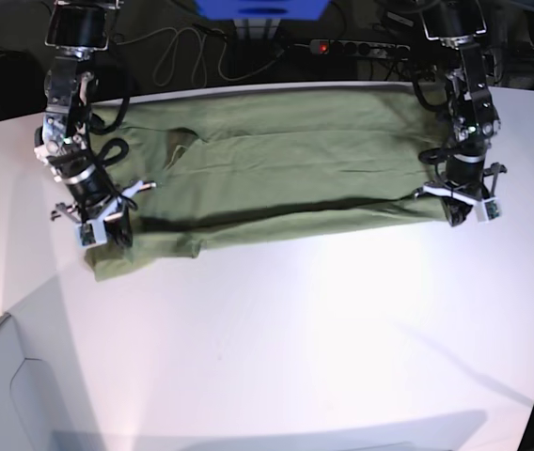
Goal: Fold the T-shirt properly
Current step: 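Lift the hem and fold it over toward the collar with both grippers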
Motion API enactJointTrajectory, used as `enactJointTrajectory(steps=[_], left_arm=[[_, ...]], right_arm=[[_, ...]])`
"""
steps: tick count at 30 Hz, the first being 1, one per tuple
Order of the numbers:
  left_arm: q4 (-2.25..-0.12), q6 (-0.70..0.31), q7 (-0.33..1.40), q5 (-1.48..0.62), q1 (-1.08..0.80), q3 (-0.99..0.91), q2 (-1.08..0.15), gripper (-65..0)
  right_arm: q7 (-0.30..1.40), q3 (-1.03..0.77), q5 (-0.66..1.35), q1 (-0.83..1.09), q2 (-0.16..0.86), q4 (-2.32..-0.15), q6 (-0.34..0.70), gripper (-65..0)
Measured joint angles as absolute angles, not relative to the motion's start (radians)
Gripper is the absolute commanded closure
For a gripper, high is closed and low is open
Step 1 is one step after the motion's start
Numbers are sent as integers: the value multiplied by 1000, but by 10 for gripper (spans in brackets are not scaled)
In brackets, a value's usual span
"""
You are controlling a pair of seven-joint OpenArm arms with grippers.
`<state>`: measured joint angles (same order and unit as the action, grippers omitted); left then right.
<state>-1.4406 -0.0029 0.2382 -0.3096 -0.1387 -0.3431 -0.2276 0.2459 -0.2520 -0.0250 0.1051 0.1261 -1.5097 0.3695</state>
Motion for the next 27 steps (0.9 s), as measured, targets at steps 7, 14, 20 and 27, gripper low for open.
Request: enactJointTrajectory(steps=[7, 14, 20, 27], left_arm=[[-1440, -1, 239, -310, -152, -344, -226, 0], [-1439, -1, 239, -310, -152, -344, -227, 0], [-1438, 0, 238, -310, -152, -344, -218, 0], [-1419, -1, 235, -310, -149, -344, -213, 0]], right_arm=[[235, -253, -23, 156, 101, -1555, 369, 0], [236, -255, -23, 184, 99, -1557, 369, 0], [233, -255, -22, 196, 99, -1557, 369, 0], [233, -255, -19, 218, 99, -1557, 369, 0]])
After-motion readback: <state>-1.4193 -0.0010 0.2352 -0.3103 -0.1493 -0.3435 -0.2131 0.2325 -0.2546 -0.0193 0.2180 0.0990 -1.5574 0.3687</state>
